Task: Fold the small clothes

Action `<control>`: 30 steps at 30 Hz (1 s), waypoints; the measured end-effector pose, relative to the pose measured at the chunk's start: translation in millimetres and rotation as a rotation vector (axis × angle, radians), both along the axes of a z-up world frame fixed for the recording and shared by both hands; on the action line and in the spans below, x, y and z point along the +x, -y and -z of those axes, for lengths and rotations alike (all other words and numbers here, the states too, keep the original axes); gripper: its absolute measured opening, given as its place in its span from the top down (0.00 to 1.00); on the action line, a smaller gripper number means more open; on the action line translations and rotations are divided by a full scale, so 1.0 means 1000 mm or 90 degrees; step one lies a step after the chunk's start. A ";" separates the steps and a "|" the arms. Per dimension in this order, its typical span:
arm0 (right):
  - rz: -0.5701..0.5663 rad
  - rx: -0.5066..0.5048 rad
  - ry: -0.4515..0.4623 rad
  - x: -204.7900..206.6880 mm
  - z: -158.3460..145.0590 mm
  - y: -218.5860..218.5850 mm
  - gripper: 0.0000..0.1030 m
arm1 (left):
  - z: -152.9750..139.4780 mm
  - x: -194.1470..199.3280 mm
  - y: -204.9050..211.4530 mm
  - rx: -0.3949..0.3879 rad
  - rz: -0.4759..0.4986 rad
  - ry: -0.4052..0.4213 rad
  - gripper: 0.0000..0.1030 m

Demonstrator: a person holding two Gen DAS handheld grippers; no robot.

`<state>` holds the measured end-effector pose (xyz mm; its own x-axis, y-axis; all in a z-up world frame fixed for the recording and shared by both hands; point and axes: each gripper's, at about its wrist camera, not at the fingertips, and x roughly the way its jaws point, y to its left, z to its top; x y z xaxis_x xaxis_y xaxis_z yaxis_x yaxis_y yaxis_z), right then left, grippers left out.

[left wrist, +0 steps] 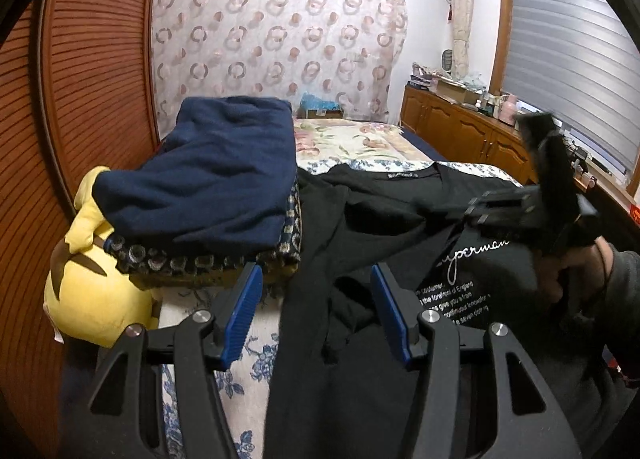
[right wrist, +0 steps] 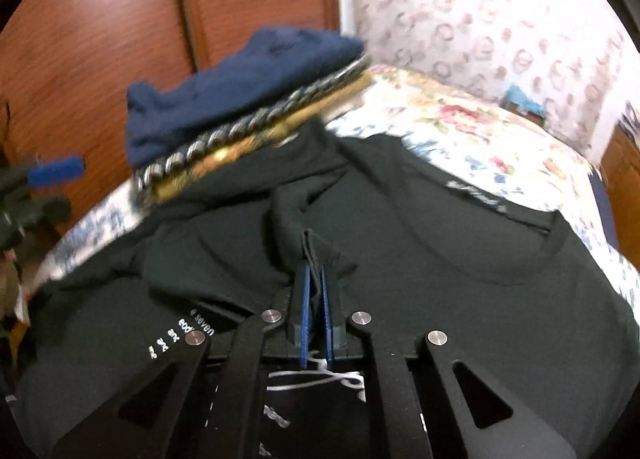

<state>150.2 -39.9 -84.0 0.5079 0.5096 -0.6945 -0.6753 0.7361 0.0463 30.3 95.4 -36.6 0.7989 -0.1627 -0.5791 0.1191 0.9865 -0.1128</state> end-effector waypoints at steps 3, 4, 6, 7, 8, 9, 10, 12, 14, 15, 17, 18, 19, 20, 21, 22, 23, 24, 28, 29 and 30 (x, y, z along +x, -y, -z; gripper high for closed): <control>0.055 0.009 0.044 -0.001 -0.016 0.021 0.98 | 0.005 -0.002 0.000 -0.003 -0.004 -0.007 0.46; 0.081 0.010 0.049 0.002 -0.019 0.029 0.98 | 0.005 -0.003 0.000 -0.004 -0.004 -0.008 0.46; 0.124 0.009 0.064 0.008 -0.025 0.042 0.98 | 0.007 -0.004 0.001 -0.004 -0.004 -0.009 0.46; 0.133 0.009 0.070 0.010 -0.027 0.046 0.98 | 0.007 -0.004 0.002 -0.003 -0.004 -0.010 0.46; 0.131 0.018 0.065 0.011 -0.027 0.050 0.98 | 0.008 -0.005 0.003 -0.001 -0.003 -0.011 0.46; 0.122 0.030 0.052 0.013 -0.027 0.051 0.97 | 0.008 -0.005 0.004 0.001 -0.003 -0.011 0.46; 0.121 0.032 0.048 0.014 -0.026 0.051 0.95 | 0.008 -0.005 0.005 0.002 -0.003 -0.011 0.46; 0.125 0.021 0.052 0.014 -0.023 0.046 0.92 | 0.008 -0.005 0.005 -0.002 -0.003 -0.012 0.46; 0.115 0.024 0.029 0.016 -0.017 0.039 0.71 | 0.007 -0.006 0.005 -0.004 -0.004 -0.011 0.46; 0.110 0.023 0.020 0.015 -0.014 0.035 0.71 | 0.007 -0.006 0.004 -0.003 -0.005 -0.012 0.46; 0.074 0.026 0.005 0.008 -0.011 0.024 0.70 | 0.007 -0.008 0.003 -0.001 -0.009 -0.012 0.46; 0.052 0.032 -0.003 0.004 -0.008 0.019 0.70 | 0.007 -0.009 0.002 0.000 -0.012 -0.012 0.46; 0.027 0.037 -0.012 0.000 -0.007 0.012 0.70 | 0.006 -0.010 0.000 0.000 -0.015 -0.010 0.46; 0.009 0.038 -0.017 -0.005 -0.006 0.006 0.70 | 0.005 -0.012 -0.003 -0.002 -0.020 -0.008 0.46; -0.018 0.037 -0.022 -0.011 -0.006 -0.003 0.70 | 0.005 -0.013 -0.004 -0.004 -0.023 -0.007 0.46; -0.039 0.035 -0.025 -0.017 -0.004 -0.012 0.70 | 0.004 -0.015 -0.008 -0.007 -0.028 -0.005 0.46; -0.055 0.033 -0.027 -0.021 -0.003 -0.020 0.70 | 0.004 -0.016 -0.010 -0.008 -0.031 -0.005 0.46; -0.072 0.029 -0.031 -0.026 -0.001 -0.029 0.70 | 0.004 -0.018 -0.013 -0.009 -0.035 -0.004 0.46; -0.137 0.005 -0.044 -0.042 0.009 -0.063 0.70 | 0.006 -0.023 -0.025 -0.013 -0.054 -0.002 0.46; -0.146 0.001 -0.047 -0.045 0.012 -0.069 0.70 | 0.006 -0.024 -0.027 -0.015 -0.058 -0.002 0.46; -0.156 -0.009 -0.048 -0.048 0.016 -0.075 0.70 | 0.006 -0.024 -0.029 -0.017 -0.061 -0.003 0.46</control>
<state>102.7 35.0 -99.6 0.3170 0.6005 -0.7341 -0.8283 0.5524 0.0941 6.5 124.2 -43.0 0.8091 -0.1005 -0.5790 0.0234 0.9900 -0.1390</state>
